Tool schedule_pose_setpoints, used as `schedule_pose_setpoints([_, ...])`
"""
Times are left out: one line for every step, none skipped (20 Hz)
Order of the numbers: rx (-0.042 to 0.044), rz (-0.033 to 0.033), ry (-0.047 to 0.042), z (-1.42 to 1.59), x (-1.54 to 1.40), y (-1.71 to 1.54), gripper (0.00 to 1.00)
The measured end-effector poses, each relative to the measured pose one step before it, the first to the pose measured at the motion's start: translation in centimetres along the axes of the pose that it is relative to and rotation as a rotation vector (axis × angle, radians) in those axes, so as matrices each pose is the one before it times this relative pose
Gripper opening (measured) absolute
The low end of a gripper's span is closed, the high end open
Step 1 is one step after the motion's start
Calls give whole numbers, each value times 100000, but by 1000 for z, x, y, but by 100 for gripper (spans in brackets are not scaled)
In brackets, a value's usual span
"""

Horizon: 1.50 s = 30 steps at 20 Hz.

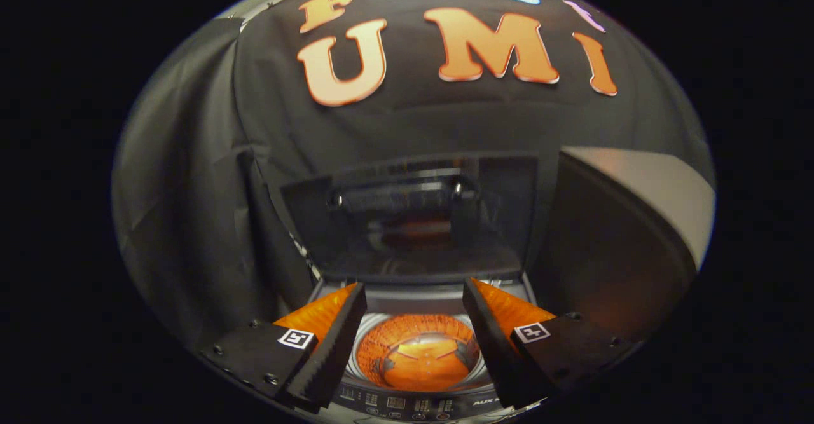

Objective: Put the clothes into the washing machine and then close the washing machine lid.

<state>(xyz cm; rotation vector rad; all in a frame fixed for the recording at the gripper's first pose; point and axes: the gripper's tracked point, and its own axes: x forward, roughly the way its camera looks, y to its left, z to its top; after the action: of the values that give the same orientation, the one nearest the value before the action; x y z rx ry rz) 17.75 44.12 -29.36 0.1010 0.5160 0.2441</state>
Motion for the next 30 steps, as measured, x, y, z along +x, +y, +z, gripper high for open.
schedule_pose_setpoints([749,67,-3870,1913,-500,-25,98])
schedule_pose_setpoints([206,-199,-3082,1916,185,-75,98])
schedule_pose_setpoints([-8,-80,-2647,1804,-69,-170,98])
schedule_pose_setpoints([209,49,-3084,1763,81,-173,98])
schedule_pose_setpoints([-94,365,-2393,1535,-146,90,98])
schedule_pose_setpoints([-188,697,-1920,1302,82,95,98])
schedule_pose_setpoints([-343,783,-1820,1259,179,270,98])
schedule_pose_setpoints([-866,296,-1348,1658,308,163,98])
schedule_pose_setpoints([-1288,233,-1391,1428,536,173,98])
schedule_pose_setpoints([-1395,106,-1324,910,624,6,98])
schedule_pose_setpoints([-1007,-95,-497,547,666,53,98])
schedule_pose_setpoints([-324,188,-118,335,626,119,98])
schedule_pose_setpoints([184,-1,791,198,688,-2,98])
schedule_pose_setpoints([295,195,1018,223,925,-107,98])
schedule_pose_setpoints([-354,-377,477,203,1167,-271,98])
schedule_pose_setpoints([-935,-1413,596,307,1165,-660,98])
schedule_pose_setpoints([-891,-1266,1188,120,1155,-586,98])
schedule_pose_setpoints([-519,-645,1338,-78,1305,-491,98])
schedule_pose_setpoints([-700,-1019,2037,-277,1289,-452,98])
schedule_pose_setpoints([-472,-803,2102,-332,1336,-412,98])
schedule_pose_setpoints([-408,-608,1719,-394,1318,-367,98])
schedule_pose_setpoints([-471,-950,2451,-640,1403,-319,98])
schedule_pose_setpoints([-257,-811,2725,-649,943,-221,98])
schedule_pose_setpoints([254,21,2041,-639,1074,-28,98])
schedule_pose_setpoints([411,-261,2459,-865,751,-36,98])
schedule_pose_setpoints([506,-44,2012,-627,739,-27,98])
schedule_pose_setpoints([307,-433,1323,-350,640,-68,98])
schedule_pose_setpoints([85,-564,1021,-411,526,-144,98])
schedule_pose_setpoints([-180,-600,1042,-432,444,-135,98])
schedule_pose_setpoints([-293,-594,1384,-277,439,-215,98])
